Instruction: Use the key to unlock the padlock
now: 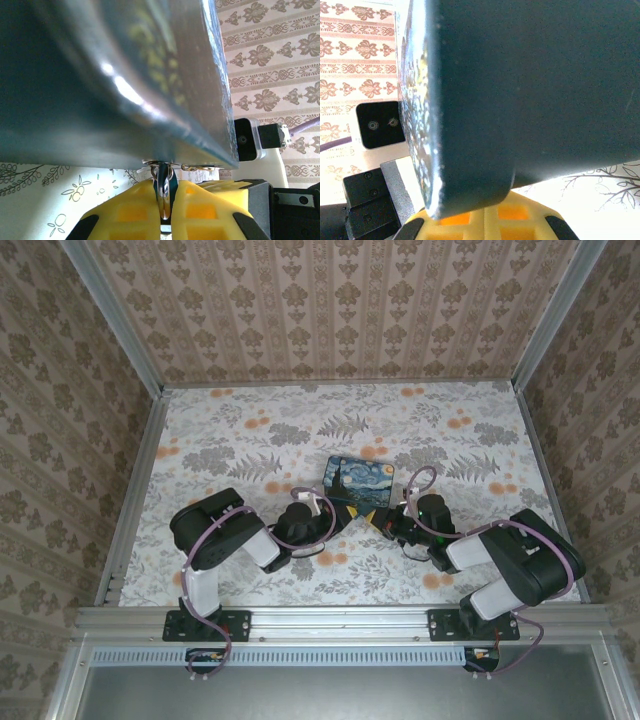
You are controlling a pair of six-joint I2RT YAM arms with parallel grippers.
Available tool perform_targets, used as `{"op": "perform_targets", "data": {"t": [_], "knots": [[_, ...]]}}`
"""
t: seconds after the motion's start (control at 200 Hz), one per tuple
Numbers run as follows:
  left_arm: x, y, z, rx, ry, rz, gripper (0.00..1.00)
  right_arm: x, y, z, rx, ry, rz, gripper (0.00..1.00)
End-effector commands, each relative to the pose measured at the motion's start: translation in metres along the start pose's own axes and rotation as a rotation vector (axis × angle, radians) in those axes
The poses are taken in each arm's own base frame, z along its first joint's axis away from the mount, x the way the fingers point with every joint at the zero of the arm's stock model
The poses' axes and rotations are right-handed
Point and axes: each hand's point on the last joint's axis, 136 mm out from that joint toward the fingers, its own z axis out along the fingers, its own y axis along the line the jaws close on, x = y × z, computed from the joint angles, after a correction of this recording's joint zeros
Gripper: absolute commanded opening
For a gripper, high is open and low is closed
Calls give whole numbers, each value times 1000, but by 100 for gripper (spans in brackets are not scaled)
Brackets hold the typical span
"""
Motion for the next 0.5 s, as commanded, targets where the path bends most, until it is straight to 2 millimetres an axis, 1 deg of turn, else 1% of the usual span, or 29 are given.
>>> {"op": "perform_targets", "data": {"t": [0.0, 0.31, 0.495], "knots": [[-1, -12, 6, 43, 0, -5, 0, -3, 14, 3, -37, -3, -41, 0], [-2, -13, 6, 47, -2, -6, 0, -1, 10, 5, -32, 3, -33, 0], [-2, -13, 6, 45, -6, -7, 0, 2, 3, 5, -15, 9, -24, 0]]}}
